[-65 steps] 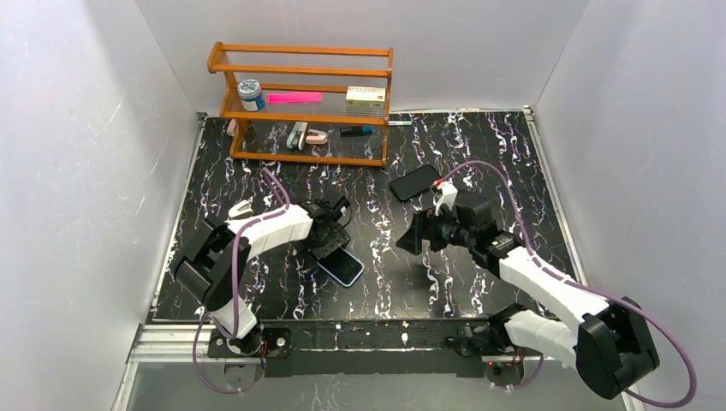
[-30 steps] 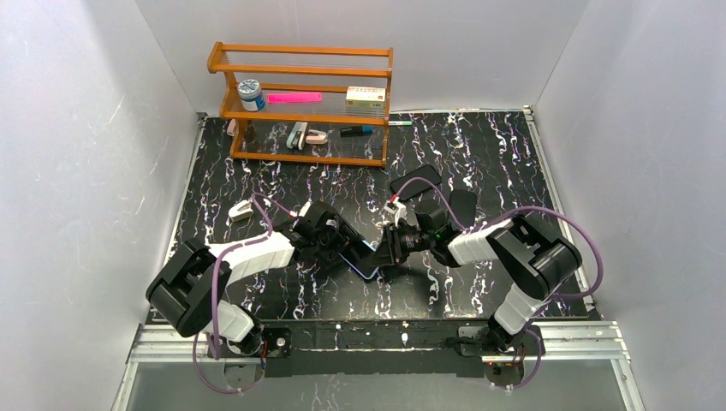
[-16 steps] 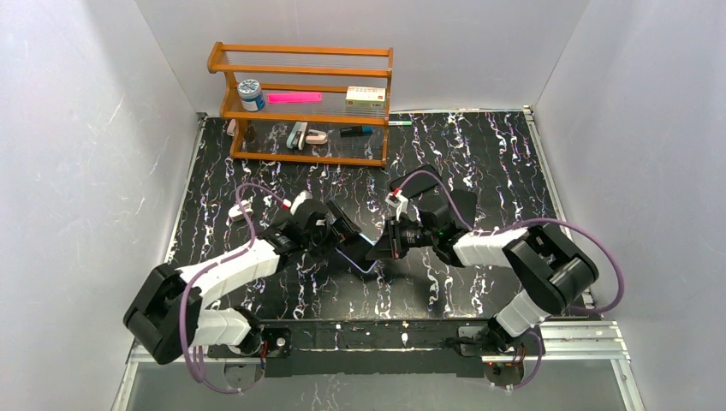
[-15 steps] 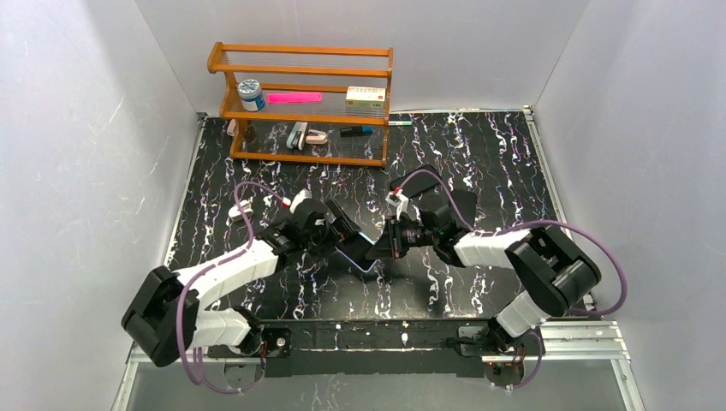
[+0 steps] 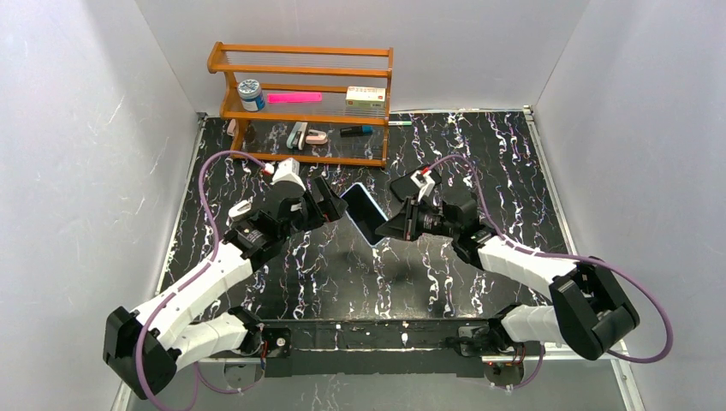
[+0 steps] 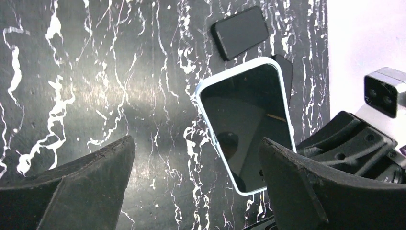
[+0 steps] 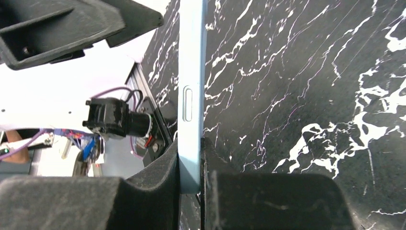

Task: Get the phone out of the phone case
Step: Pick up the phone at the center of the board.

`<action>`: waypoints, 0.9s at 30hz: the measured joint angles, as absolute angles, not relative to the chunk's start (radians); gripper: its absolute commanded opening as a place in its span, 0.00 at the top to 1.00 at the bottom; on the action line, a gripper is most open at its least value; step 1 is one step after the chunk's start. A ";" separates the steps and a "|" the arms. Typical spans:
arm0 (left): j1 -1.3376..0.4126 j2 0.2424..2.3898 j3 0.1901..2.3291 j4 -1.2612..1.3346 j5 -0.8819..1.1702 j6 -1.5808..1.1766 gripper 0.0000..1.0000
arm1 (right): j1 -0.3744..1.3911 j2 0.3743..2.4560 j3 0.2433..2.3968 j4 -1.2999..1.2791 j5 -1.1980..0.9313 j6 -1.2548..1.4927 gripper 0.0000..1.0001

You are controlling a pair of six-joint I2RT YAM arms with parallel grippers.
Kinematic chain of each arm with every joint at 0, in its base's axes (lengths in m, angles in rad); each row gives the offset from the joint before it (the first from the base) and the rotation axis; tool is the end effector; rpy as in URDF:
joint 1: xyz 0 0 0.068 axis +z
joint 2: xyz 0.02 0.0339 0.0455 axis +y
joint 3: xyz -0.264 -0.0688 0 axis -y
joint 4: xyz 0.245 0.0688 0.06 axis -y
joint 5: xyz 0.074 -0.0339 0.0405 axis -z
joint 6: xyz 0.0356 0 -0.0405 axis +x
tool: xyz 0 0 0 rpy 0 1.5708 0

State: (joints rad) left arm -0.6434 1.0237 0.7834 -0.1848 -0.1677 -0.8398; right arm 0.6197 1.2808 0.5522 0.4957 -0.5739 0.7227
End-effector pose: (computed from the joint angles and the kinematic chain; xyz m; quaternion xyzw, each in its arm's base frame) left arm 0.1910 -0.1358 0.2939 -0.1273 0.8289 -0.3129 0.4458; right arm 0.2072 0.1716 0.2241 -0.1366 0.7604 0.5438 0.3277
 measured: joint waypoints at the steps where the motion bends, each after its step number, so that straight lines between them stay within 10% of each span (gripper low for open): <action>1: -0.643 1.023 0.803 -0.192 -0.169 -0.816 0.02 | 0.611 1.269 0.552 0.495 -0.567 0.733 0.99; 27: -0.441 1.058 0.630 0.330 0.171 -0.952 0.02 | 0.562 1.240 0.552 0.699 -0.606 1.031 0.99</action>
